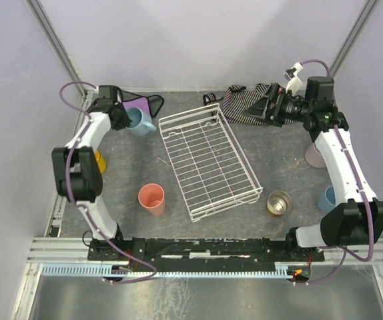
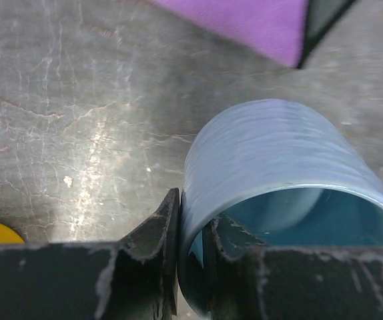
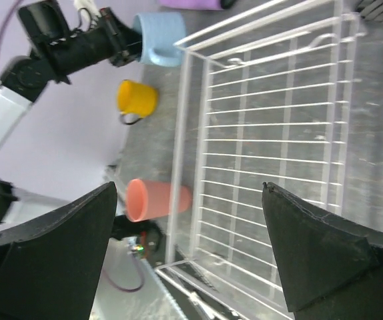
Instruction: Load the cups into the dish rack
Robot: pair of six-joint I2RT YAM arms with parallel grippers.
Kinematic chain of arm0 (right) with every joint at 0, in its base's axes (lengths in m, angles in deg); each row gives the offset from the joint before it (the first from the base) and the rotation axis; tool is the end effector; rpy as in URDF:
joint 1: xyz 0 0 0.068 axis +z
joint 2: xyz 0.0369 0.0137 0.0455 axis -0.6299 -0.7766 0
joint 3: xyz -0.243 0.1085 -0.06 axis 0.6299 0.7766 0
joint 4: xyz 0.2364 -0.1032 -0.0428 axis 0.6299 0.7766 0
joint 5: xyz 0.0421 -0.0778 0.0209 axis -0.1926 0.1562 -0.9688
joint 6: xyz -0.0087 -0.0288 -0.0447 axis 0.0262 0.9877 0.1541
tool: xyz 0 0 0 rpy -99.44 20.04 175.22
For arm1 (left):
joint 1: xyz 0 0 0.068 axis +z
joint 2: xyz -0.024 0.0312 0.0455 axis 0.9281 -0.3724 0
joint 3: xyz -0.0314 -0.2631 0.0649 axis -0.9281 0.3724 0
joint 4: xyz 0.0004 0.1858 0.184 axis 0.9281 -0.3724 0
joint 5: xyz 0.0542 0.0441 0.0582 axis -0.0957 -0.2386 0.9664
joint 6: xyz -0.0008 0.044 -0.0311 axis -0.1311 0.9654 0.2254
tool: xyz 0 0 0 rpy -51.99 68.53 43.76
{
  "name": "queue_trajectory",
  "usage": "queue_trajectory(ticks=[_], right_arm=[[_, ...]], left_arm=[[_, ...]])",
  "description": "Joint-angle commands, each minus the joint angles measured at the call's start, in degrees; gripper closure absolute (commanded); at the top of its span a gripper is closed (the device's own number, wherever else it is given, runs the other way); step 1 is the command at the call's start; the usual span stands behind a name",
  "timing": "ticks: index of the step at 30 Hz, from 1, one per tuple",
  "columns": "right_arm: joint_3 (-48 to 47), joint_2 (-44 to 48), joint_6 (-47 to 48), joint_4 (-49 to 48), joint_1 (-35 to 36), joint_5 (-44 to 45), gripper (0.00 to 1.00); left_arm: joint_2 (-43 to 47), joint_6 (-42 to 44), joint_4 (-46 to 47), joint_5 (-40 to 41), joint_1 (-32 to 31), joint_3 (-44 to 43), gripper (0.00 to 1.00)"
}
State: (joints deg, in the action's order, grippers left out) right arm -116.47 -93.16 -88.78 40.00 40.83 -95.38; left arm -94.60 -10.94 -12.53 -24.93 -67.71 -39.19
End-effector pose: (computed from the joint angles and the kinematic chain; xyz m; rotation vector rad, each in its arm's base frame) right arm 0.3040 0.0341 0.3812 0.0568 2.1464 1.1366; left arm 0.4205 0.0055 0.2382 -0.4882 2.4466 -0.0658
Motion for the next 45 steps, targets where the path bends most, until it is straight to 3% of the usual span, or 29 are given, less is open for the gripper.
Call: queue_trajectory(ticks=[1,5,9,15,18,22,24,25,28,32,45], right_arm=[[0.3,1.6,-14.7,-16.5,1.4,-14.2,0.03],[7.7,1.5,-34.7,-38.7,4.6,-19.4,0.02],[10.8,1.4,-45.5,-48.0,9.0,-20.9,0.03],[13.0,-1.3,-74.6,-77.7,17.7,-20.8,0.06],[10.7,-0.9,-71.7,-71.1,21.1,-21.1,0.06],[5.6,0.5,-50.8,-45.2,25.4,-23.3,0.06],[3.1,0.4,-39.5,-32.0,26.5,-22.4,0.06],[3.0,0.2,-36.7,-29.9,26.9,-21.5,0.06],[6.4,-0.5,-41.6,-39.5,27.4,-18.5,0.08],[10.3,-1.2,-50.0,-54.4,28.5,-12.7,0.11],[8.2,-2.6,-50.2,-57.9,33.6,-4.0,0.21]], left_arm=[[15.9,-0.2,18.9,-11.1,0.3,4.2,0.97],[22.0,-0.1,24.2,-20.2,0.4,6.9,0.97],[27.1,-1.7,32.5,-35.6,0.5,9.9,0.97],[31.6,-17.6,60.4,-54.1,0.5,16.8,0.97],[32.0,-25.2,71.0,-58.5,0.5,17.6,0.97],[30.9,-34.8,78.0,-63.2,0.1,16.1,0.97],[31.7,-37.9,81.1,-63.4,-0.9,17.2,0.97],[32.6,-38.1,80.8,-62.5,-1.4,18.0,0.97],[36.9,-35.0,77.8,-58.3,-3.8,21.5,0.97],[44.2,-20.5,63.4,-48.7,-8.1,23.1,0.97],[51.1,-9.2,58.0,-30.0,-13.0,29.8,0.97]])
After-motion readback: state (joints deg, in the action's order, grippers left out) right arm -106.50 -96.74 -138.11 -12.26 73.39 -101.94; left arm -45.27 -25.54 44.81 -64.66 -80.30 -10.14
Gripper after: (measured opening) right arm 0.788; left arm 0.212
